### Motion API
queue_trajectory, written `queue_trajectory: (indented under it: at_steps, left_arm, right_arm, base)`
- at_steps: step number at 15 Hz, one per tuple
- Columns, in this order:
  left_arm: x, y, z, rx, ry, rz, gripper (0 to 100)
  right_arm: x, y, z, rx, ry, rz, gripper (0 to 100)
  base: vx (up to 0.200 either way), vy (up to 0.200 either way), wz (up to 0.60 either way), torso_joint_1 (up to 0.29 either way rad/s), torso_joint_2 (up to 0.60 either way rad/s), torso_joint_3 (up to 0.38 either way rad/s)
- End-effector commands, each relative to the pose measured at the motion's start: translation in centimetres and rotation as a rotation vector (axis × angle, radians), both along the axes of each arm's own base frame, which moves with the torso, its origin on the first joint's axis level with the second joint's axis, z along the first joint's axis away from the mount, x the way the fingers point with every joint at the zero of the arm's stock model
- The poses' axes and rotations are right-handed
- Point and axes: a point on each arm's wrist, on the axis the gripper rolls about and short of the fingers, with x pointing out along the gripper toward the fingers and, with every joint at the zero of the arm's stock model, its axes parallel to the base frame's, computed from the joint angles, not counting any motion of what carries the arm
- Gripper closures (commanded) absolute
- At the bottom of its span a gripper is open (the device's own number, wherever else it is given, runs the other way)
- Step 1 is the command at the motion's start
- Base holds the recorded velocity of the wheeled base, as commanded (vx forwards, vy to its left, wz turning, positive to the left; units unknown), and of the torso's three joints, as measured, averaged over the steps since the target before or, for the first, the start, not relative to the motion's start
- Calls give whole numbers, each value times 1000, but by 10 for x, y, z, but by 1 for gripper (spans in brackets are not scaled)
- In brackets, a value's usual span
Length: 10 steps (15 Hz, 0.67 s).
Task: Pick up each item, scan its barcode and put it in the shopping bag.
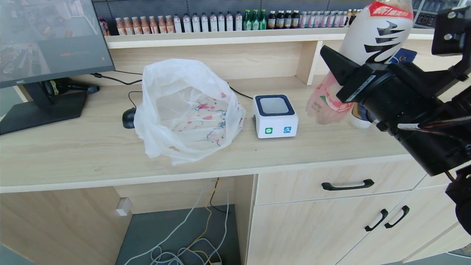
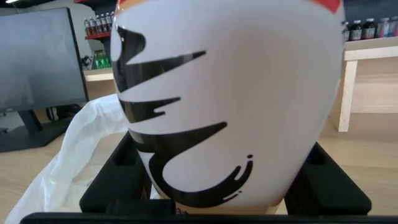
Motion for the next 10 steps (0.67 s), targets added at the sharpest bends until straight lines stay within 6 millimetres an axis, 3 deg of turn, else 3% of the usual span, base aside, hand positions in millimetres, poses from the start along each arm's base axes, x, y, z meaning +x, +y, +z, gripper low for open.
queue_trajectory:
  at_steps: [1, 10]
  left_arm:
    - [0, 0, 0, -1, 0, 1, 0]
    - [0, 0, 0, -1, 0, 1, 0]
  right_arm:
    - [4, 3, 6, 13, -16, 5, 100]
    - [60, 41, 21, 131, 92, 69, 100]
  base:
    - [0, 0, 0, 0, 0, 0]
    - [0, 0, 0, 0, 0, 0]
